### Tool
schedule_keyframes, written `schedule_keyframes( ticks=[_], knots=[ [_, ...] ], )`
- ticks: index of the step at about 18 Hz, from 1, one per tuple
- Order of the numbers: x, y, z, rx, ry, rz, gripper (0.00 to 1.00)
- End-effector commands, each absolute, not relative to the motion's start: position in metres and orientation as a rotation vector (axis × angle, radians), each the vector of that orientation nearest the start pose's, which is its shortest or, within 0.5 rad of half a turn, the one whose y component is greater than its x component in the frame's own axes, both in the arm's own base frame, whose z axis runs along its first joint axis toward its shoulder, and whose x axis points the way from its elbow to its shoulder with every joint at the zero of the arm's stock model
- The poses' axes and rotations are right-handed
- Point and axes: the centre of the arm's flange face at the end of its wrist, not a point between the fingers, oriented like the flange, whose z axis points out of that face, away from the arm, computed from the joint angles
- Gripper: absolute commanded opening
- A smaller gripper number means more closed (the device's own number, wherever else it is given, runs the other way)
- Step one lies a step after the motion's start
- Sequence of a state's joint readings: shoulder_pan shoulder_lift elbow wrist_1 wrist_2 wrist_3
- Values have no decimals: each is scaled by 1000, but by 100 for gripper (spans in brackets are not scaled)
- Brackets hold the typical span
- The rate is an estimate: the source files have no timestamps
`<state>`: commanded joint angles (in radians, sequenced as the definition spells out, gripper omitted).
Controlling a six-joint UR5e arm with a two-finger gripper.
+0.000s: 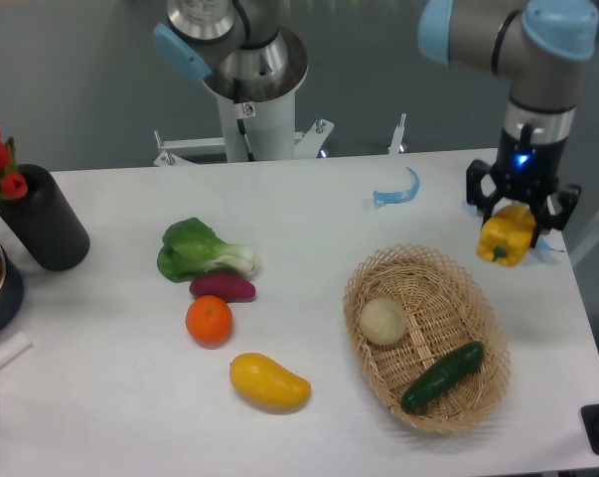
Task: Pick up the yellow pepper from the basket
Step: 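Lift the yellow pepper up and out of the basket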
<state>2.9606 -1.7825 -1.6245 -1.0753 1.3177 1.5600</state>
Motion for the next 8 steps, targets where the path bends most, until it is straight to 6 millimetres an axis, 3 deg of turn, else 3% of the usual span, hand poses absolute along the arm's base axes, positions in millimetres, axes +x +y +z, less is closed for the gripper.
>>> schedule_keyframes(
  ticks=[8],
  knots=[
    [-554,254,410,-2842,269,314,18]
  ],
)
